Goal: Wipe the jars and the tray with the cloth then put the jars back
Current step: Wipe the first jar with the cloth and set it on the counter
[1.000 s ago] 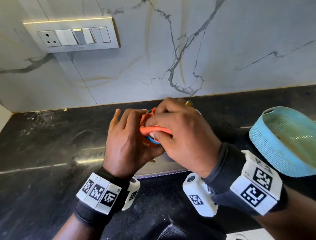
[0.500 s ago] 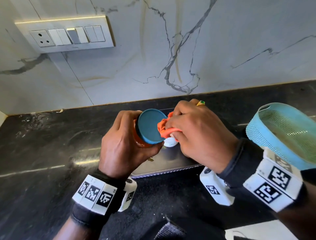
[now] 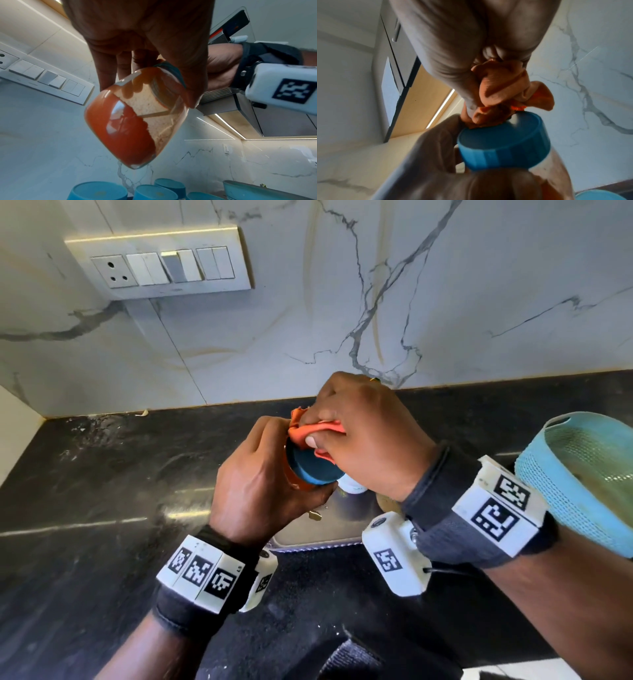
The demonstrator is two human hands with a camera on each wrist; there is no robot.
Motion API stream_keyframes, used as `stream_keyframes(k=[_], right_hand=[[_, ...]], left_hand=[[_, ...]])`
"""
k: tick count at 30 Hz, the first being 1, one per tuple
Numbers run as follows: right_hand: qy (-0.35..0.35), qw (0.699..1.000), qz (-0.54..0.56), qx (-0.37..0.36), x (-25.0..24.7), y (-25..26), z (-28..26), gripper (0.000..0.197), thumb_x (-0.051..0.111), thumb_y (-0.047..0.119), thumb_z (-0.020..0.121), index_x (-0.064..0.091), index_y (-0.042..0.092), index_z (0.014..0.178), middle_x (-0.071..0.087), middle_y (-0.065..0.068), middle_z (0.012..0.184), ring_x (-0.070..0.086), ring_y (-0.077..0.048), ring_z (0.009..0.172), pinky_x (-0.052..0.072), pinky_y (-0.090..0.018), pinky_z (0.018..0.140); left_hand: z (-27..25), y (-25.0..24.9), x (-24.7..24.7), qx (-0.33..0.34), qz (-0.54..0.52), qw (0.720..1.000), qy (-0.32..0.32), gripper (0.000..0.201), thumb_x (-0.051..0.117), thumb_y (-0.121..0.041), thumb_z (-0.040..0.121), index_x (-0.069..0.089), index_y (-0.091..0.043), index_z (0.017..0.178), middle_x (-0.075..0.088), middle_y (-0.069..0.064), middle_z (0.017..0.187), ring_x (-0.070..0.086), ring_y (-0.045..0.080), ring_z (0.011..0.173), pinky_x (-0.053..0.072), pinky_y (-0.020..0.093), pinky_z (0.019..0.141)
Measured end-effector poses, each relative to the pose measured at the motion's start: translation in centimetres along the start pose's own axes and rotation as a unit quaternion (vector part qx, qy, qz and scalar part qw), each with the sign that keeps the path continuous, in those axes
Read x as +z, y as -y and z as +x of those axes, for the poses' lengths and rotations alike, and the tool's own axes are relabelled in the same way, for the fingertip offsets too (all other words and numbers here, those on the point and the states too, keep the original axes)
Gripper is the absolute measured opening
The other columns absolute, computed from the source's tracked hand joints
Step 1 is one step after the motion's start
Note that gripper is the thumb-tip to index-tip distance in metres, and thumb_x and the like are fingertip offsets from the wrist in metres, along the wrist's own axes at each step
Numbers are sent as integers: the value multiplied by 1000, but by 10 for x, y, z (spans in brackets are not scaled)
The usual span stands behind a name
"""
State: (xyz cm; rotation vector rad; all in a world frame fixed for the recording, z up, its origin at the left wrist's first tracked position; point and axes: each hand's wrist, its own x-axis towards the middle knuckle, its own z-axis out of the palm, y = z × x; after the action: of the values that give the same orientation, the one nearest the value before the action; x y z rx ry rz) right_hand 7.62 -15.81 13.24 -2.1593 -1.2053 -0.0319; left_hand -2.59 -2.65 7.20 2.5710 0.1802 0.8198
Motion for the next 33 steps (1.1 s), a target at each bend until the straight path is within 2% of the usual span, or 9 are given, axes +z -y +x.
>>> stream_keyframes(k=[4, 7, 12, 16, 19, 23, 26, 28, 33], right_hand=[[61, 997, -9, -51, 0, 9, -16, 16, 73, 12, 79, 82, 21, 90, 63, -5, 91, 58, -22, 83, 43, -36, 75], [104, 988, -90, -67, -5, -4, -32, 13, 74, 10, 77, 80, 19, 84, 62, -6, 89, 56, -26, 80, 50, -44, 70], [74, 974, -208, -49, -9, -30, -16, 17, 71, -1, 64, 73, 16, 66, 59, -12, 79, 56, -36, 70, 53, -47, 62], [78, 985, -146, -41, -6, -27, 6, 19, 68, 11, 83, 81, 19, 94, 63, -11, 100, 60, -35, 94, 47, -45, 84], [14, 1000, -6, -21, -11, -29, 4, 24, 69, 22, 79, 81, 24, 99, 69, -2, 97, 64, -22, 93, 48, -36, 85], [-109, 978, 166, 70, -19, -41, -9, 21, 73, 12, 85, 75, 24, 102, 72, 5, 93, 69, -8, 86, 56, -31, 80], [-154, 955, 240, 78, -19, -44, -19, 24, 71, -1, 88, 69, 20, 99, 71, 13, 87, 66, 6, 79, 52, -14, 74], [-168, 944, 277, 61, -19, -44, -26, 21, 70, -2, 88, 67, 16, 99, 70, 12, 85, 65, 7, 78, 48, -10, 73], [-136, 939, 315, 37, -10, -40, -42, 21, 71, 7, 83, 67, 22, 98, 72, 11, 87, 65, 2, 84, 49, -15, 80]], left_hand=[[0, 7, -4, -14, -17, 1000, 0, 77, 73, -65, 63, 62, -9, 115, 65, 2, 107, 60, 13, 90, 54, 33, 61], [-3, 9, -4, -26, -25, 999, 0, 76, 76, -65, 63, 62, -14, 117, 65, -1, 109, 61, 10, 94, 56, 32, 65], [-8, -1, 7, -25, -29, 999, 20, 70, 91, -52, 60, 62, -21, 116, 66, -8, 112, 68, 12, 96, 59, 36, 66], [-5, -3, 11, -59, -63, 995, 46, 71, 93, -51, 57, 62, -21, 113, 65, -13, 110, 64, 6, 96, 54, 30, 70], [2, -4, 5, -102, -129, 985, 47, 69, 89, -57, 54, 58, -27, 108, 67, -16, 103, 65, 0, 90, 50, 19, 71], [10, 8, 0, -182, -277, 942, 63, 68, 85, -57, 50, 60, -30, 106, 72, -15, 104, 69, -1, 95, 57, 21, 80], [15, 14, -2, -207, -344, 913, 76, 69, 88, -53, 54, 64, -23, 112, 76, -9, 104, 71, 7, 95, 58, 27, 81], [17, 13, -2, -226, -396, 886, 83, 69, 86, -48, 60, 65, -16, 117, 77, -2, 107, 73, 15, 100, 59, 32, 83], [19, 12, 0, -258, -517, 810, 96, 65, 80, -34, 72, 63, -6, 129, 71, 19, 123, 66, 39, 119, 55, 54, 100]])
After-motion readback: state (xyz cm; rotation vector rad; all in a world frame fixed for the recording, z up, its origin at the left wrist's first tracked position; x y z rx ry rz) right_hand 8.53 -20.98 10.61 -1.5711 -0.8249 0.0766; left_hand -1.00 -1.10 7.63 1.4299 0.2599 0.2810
